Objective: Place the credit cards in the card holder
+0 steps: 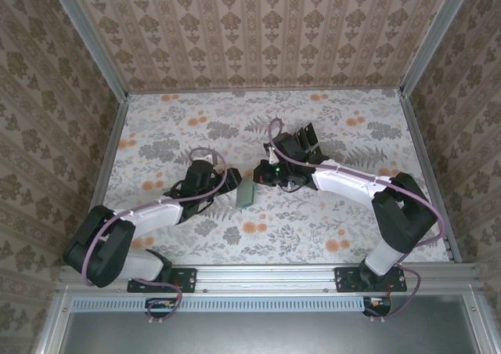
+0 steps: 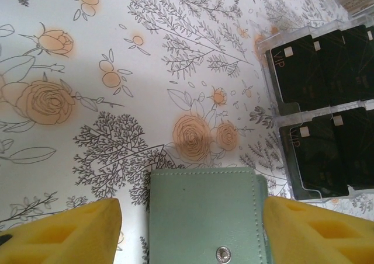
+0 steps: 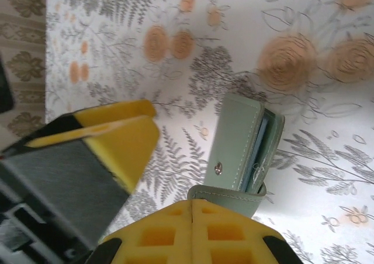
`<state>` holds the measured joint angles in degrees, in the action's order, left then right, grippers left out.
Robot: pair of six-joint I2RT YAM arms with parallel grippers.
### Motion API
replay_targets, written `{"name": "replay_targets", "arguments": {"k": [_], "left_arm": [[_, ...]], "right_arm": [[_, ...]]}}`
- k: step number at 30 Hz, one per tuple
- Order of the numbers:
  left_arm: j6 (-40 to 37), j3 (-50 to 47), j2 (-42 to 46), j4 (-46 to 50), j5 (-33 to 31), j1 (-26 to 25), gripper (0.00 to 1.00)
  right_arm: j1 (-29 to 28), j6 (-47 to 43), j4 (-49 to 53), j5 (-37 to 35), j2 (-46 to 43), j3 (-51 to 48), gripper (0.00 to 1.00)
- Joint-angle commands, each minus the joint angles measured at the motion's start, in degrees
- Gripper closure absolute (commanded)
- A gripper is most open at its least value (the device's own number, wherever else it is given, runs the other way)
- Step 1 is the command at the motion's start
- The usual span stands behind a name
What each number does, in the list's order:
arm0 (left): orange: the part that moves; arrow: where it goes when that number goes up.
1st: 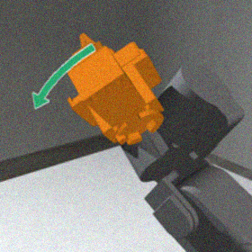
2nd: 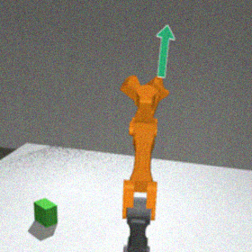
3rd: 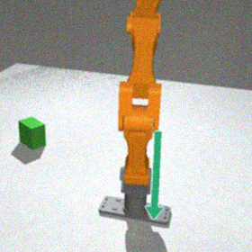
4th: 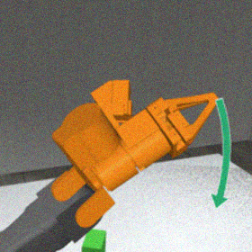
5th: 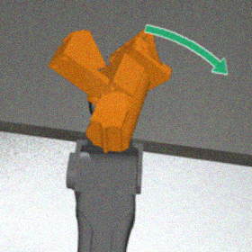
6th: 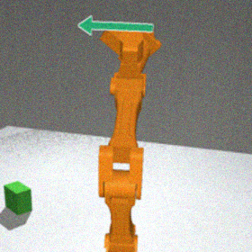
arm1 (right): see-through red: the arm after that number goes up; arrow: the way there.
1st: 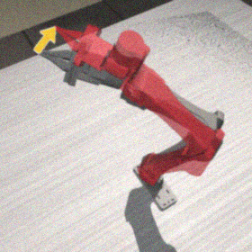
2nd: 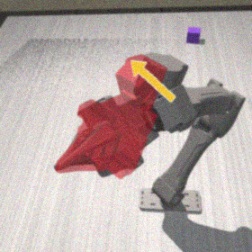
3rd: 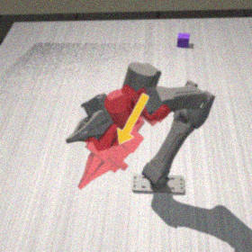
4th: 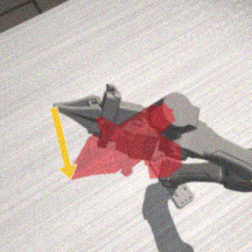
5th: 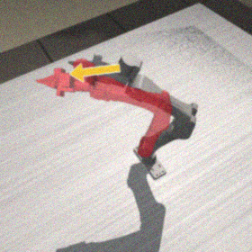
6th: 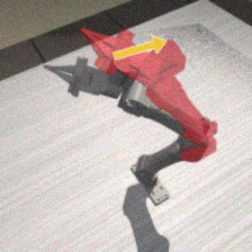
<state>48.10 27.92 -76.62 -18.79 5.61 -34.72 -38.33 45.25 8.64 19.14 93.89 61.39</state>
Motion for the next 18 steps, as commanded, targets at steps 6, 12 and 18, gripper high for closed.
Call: {"name": "replay_targets", "arguments": {"k": [6, 12, 18], "left_arm": [[-3.54, 3.38, -0.52, 4.10, 1.06, 0.10, 0.31], [-3.54, 3.44, -1.77, 3.92, 1.04, -0.08, 0.33], [-2.09, 0.61, -0.79, 4.86, -2.34, -0.08, 0.55]], "right_arm": [[-0.61, 1.26, -1.19, 1.96, -1.83, 2.79, 1.00], [-0.57, 1.33, -1.38, 1.57, -1.55, 2.13, 1.00], [-0.43, 1.15, -1.54, 0.51, -1.69, -0.13, 1.00]]}}
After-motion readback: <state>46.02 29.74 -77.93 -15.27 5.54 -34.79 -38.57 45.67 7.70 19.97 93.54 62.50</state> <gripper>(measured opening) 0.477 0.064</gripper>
